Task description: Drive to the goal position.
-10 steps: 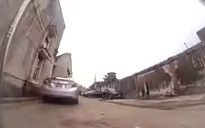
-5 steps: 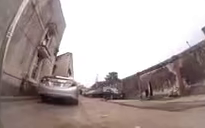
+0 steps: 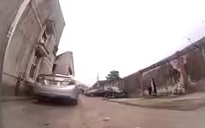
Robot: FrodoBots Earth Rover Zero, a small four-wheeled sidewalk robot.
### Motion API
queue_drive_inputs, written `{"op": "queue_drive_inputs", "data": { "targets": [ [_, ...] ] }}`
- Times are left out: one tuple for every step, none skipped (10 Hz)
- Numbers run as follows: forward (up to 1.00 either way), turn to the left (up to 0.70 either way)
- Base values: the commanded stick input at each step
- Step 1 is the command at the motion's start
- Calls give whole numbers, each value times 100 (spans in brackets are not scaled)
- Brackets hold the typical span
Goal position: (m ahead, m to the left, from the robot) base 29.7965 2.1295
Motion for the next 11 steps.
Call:
{"op": "queue_drive_inputs", "data": {
  "targets": [
    [84, 3],
    [84, 3],
    [84, 3],
    [84, 3],
    [84, 3],
    [84, 3],
    [84, 3],
    [84, 3],
    [84, 3],
    [84, 3],
    [84, 3]
  ]
}}
